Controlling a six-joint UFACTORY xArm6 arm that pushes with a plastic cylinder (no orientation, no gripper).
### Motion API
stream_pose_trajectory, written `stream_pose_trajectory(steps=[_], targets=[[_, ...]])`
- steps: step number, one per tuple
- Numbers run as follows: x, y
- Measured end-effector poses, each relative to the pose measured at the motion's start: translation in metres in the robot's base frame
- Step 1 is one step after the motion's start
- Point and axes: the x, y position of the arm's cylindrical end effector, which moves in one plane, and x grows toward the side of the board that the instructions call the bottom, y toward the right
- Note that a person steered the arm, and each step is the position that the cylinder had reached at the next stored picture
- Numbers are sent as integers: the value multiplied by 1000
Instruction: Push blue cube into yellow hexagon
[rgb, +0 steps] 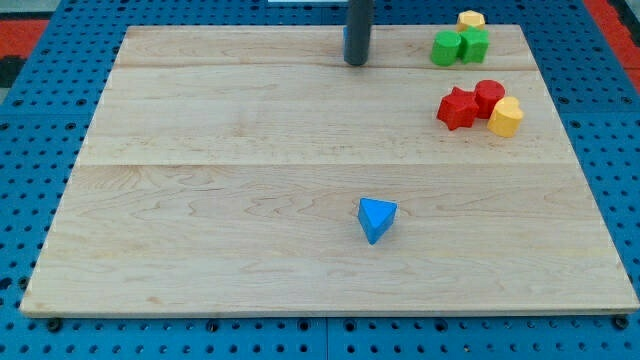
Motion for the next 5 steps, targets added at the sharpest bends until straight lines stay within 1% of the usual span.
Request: stream_pose_trajectory(steps=[1, 2, 4, 5], targets=[[-1, -45], [-14, -32], [-36, 49], [-45, 32]])
